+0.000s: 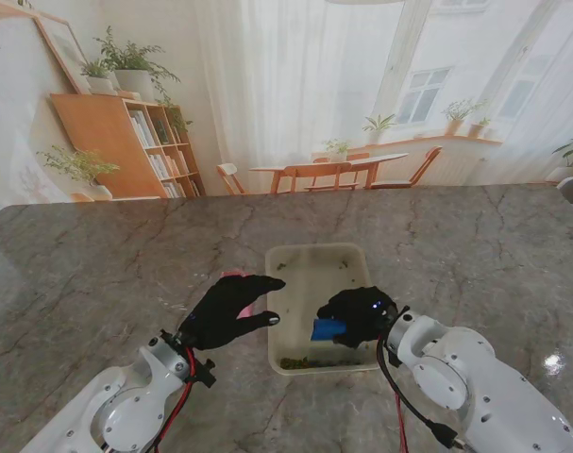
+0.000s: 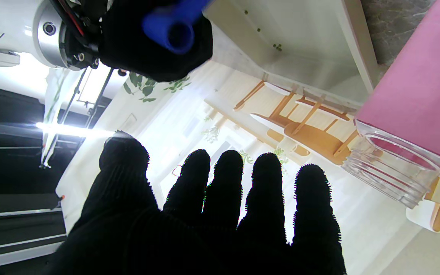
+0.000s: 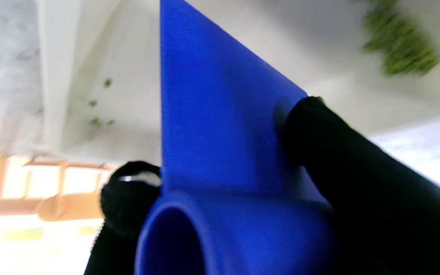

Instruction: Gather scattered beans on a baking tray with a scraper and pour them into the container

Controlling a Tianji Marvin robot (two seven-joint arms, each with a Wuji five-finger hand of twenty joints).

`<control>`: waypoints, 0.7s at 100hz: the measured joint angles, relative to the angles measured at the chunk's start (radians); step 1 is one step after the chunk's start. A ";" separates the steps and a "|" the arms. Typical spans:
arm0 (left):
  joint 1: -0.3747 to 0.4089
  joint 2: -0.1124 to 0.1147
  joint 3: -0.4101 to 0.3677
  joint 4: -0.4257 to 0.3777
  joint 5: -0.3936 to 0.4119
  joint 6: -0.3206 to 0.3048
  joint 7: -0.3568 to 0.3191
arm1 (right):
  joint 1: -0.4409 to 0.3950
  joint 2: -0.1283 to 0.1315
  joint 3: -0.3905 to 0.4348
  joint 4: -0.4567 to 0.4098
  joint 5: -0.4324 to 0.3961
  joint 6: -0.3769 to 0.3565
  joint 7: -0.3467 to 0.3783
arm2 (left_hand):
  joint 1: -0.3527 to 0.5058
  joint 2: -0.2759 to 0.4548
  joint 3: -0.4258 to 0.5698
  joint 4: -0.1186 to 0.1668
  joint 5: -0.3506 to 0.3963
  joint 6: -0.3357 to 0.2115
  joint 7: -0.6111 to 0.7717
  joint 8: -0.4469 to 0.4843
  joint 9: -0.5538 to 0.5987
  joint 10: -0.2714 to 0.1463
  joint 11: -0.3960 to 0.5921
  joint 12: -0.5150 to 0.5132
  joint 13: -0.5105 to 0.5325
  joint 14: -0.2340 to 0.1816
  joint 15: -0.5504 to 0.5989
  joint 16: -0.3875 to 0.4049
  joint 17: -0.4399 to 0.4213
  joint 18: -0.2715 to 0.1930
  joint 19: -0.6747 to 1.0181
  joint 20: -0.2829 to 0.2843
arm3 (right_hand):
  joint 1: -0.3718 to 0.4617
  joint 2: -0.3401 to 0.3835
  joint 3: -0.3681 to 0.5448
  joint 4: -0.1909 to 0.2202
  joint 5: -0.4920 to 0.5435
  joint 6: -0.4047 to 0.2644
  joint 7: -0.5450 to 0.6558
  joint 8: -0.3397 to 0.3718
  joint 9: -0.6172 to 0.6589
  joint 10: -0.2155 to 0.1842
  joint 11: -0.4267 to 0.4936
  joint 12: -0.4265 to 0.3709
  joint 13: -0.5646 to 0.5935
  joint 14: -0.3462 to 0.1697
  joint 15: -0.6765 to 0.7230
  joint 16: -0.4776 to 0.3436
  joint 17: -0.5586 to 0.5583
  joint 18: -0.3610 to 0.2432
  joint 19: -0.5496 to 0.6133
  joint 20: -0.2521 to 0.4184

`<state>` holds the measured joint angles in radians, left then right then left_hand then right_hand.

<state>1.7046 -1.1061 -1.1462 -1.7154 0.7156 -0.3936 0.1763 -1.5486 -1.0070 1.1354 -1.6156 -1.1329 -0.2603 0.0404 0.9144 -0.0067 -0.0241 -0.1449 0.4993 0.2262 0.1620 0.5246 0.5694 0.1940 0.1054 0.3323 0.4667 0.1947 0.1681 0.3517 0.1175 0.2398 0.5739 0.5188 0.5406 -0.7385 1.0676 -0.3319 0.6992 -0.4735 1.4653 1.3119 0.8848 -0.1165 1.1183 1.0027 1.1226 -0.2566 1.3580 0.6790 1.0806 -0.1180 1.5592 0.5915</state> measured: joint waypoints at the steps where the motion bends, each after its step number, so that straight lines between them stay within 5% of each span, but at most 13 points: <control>1: 0.000 0.000 0.000 0.000 0.000 0.000 0.000 | 0.000 -0.001 -0.002 0.000 0.000 0.015 -0.011 | 0.000 0.000 0.000 0.000 0.000 0.000 0.000 0.000 0.000 0.000 0.000 0.000 0.000 0.000 0.000 0.000 0.000 0.000 0.000 0.000 | 0.000 0.000 0.000 0.000 0.000 0.000 0.000 0.000 0.000 0.000 0.000 0.000 0.000 -0.001 0.000 0.000 0.000 0.000 0.000 0.000; 20: -0.003 0.000 0.002 0.000 0.000 0.000 -0.001 | 0.043 -0.021 -0.047 0.018 0.065 0.102 -0.035 | 0.000 0.000 0.000 0.000 0.000 0.000 0.000 0.000 0.000 0.000 0.000 0.000 0.000 0.000 0.000 0.000 0.000 0.000 0.000 0.000 | 0.000 0.000 -0.002 0.000 0.000 0.000 0.000 -0.001 0.008 0.000 0.000 0.000 0.008 -0.002 -0.001 0.002 0.003 0.000 -0.001 0.000; 32: -0.002 0.000 0.000 0.000 0.000 0.001 -0.001 | 0.112 -0.028 -0.114 0.057 0.047 0.166 -0.120 | 0.000 0.000 0.000 0.000 0.000 0.000 0.000 0.000 0.000 0.000 0.000 0.000 0.000 0.000 0.000 0.000 0.000 0.000 0.000 0.000 | 0.000 0.000 -0.004 0.000 0.000 0.000 0.000 -0.011 0.008 0.000 -0.001 0.001 0.009 -0.003 -0.001 0.003 0.003 0.000 -0.001 0.000; 43: 0.001 0.000 -0.002 -0.002 0.004 0.003 0.002 | 0.209 -0.042 -0.200 0.138 0.057 0.239 -0.223 | 0.000 0.000 0.000 0.000 0.000 0.000 0.000 0.000 0.000 0.000 0.000 0.000 0.000 0.000 0.000 0.000 0.000 0.000 0.000 0.000 | 0.000 -0.009 -0.006 0.000 -0.025 0.000 -0.001 -0.099 0.010 0.001 -0.001 0.001 0.019 -0.005 -0.001 0.004 0.009 0.000 -0.001 0.000; 70: 0.017 0.000 -0.015 -0.010 0.016 0.006 0.013 | 0.442 -0.083 -0.379 0.368 0.134 0.238 -0.317 | 0.000 0.000 0.000 0.000 0.000 0.000 0.000 0.000 0.000 0.000 0.000 0.000 0.000 0.000 0.000 0.000 0.000 0.001 0.000 0.000 | 0.000 -0.009 -0.007 -0.001 -0.084 0.004 -0.033 -0.257 -0.032 0.008 0.012 -0.014 -0.009 -0.004 -0.032 -0.013 -0.029 0.011 -0.011 0.000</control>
<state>1.7212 -1.1065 -1.1608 -1.7257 0.7311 -0.3880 0.1896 -1.1069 -1.0905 0.7565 -1.2474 -0.9990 -0.0228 -0.2764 0.9144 -0.0067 -0.0241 -0.1449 0.4993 0.2262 0.1620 0.5246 0.5694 0.1940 0.1054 0.3323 0.4667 0.1947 0.1681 0.3517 0.1175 0.2403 0.5739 0.5188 0.5403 -0.7472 1.0605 -0.3326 0.6149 -0.4694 1.4322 1.0546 0.8525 -0.1086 1.1301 0.9883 1.1140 -0.2604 1.3263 0.6661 1.0517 -0.1069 1.5483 0.5916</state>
